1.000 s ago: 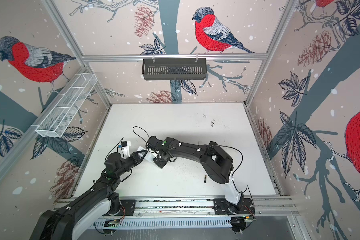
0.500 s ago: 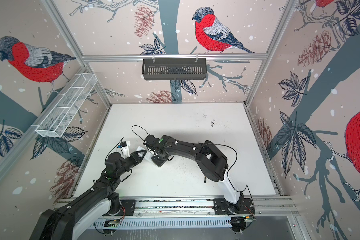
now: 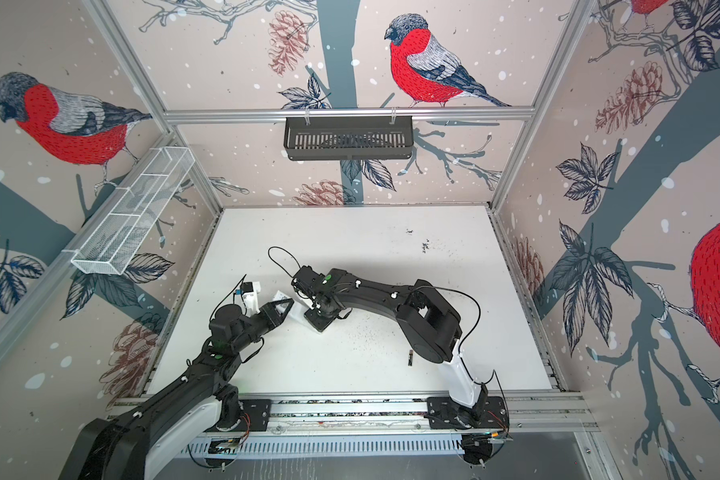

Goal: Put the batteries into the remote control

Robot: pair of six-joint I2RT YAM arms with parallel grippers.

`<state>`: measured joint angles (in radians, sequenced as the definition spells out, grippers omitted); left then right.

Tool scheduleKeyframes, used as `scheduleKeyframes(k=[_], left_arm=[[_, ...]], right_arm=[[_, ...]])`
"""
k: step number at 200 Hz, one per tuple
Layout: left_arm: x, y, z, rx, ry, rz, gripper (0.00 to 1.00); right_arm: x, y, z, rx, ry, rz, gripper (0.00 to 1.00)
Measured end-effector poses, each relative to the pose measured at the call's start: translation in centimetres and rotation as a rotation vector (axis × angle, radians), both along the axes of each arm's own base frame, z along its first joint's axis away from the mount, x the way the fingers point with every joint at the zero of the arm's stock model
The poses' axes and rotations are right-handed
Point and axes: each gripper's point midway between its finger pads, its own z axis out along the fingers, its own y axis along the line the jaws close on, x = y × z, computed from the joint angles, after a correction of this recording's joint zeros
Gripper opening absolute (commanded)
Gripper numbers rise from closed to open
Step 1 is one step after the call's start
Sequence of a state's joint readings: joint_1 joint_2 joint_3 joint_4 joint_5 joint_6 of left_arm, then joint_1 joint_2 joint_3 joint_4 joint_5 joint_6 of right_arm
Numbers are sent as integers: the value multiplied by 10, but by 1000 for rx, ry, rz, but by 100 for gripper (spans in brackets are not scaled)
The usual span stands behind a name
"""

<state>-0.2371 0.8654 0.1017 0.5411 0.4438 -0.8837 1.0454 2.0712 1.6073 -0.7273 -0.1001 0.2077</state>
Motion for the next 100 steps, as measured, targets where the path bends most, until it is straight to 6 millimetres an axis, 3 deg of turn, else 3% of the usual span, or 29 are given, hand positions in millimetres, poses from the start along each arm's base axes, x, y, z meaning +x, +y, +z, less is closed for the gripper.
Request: scheduleKeyframes(k=[100], left_arm=[[1, 6, 0, 29, -11, 33, 0]], right_arm=[[4, 5, -14, 139, 147, -153, 11]])
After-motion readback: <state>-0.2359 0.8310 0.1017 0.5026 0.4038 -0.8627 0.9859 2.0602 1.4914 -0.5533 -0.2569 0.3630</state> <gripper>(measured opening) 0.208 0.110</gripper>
